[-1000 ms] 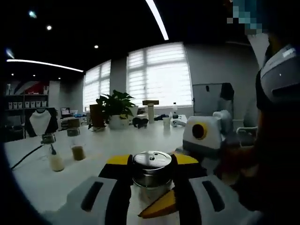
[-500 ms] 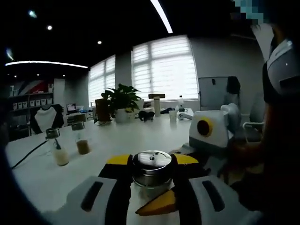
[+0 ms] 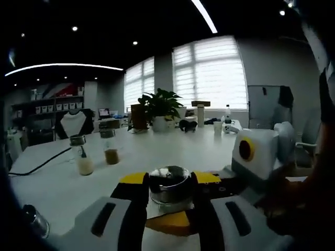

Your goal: Rotate the seasoning bottle until the label or dispensing opening points toward the visible target arrow and the bottle remains upright within the marked orientation range

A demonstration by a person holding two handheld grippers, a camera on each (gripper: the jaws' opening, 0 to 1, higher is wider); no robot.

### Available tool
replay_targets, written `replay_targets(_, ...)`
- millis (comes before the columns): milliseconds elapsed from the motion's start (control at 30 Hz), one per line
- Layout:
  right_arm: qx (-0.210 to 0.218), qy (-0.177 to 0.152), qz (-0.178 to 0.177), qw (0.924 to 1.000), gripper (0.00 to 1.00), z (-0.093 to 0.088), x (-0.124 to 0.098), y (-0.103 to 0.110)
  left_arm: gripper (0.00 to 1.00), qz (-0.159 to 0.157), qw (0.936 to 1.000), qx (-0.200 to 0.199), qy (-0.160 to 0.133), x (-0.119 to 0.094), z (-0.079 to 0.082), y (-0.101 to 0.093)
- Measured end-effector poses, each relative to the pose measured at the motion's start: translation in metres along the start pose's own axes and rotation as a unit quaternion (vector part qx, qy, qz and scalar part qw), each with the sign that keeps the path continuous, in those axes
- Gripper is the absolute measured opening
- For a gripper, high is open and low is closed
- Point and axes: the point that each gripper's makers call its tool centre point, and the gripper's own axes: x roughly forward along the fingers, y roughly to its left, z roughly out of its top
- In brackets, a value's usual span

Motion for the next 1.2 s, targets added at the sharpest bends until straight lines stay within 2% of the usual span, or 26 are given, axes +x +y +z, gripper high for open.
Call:
replay_targets(167,0.006,-0.011,-0.014,0.9998,0.34,0.002,-0.002,-0.004,0.34,0.020,0.9998,-0.003,-0.010,0.003,0.001,-0.002)
replay_targets(267,0.004,-0.013,-0.019,0.9997,0.34,0.002,-0.002,-0.004,0.33,0.029,0.9990,-0.027,-0.019,0.004,0.001,-0.002)
replay_targets(300,-0.001,-0.017,-0.024,0.9996,0.34,0.002,-0.003,-0.004,0.33,0.039,0.9979,-0.044,-0.028,0.003,0.002,0.000)
replay_targets(467,0.000,-0.019,-0.027,0.9995,0.34,0.002,0.000,-0.001,0.34,0.083,0.9931,-0.074,-0.036,0.001,0.001,0.007)
replay_targets(667,-0.004,-0.028,-0.035,0.9990,0.34,0.006,0.002,0.001,0.34,0.125,0.9898,-0.053,-0.044,-0.001,0.005,0.007)
replay_targets(700,-0.007,-0.027,-0.034,0.9990,0.34,0.007,0.002,0.003,0.35,0.140,0.9897,-0.014,-0.028,-0.002,0.003,0.009)
replay_targets(733,-0.009,-0.028,-0.034,0.9990,0.34,0.008,0.003,0.004,0.38,0.145,0.9890,-0.013,-0.026,-0.001,0.002,0.007)
replay_targets(800,-0.007,-0.031,-0.034,0.9989,0.34,0.010,0.003,0.005,0.42,0.148,0.9877,-0.031,-0.039,-0.002,0.004,0.004)
replay_targets(1100,-0.015,-0.028,-0.028,0.9991,0.34,0.010,0.003,0.010,0.35,0.182,0.9806,-0.042,-0.060,-0.012,0.005,0.012)
replay_targets(1200,-0.023,-0.027,-0.025,0.9990,0.34,0.011,0.002,0.012,0.35,0.182,0.9797,-0.048,-0.069,-0.014,0.006,0.011)
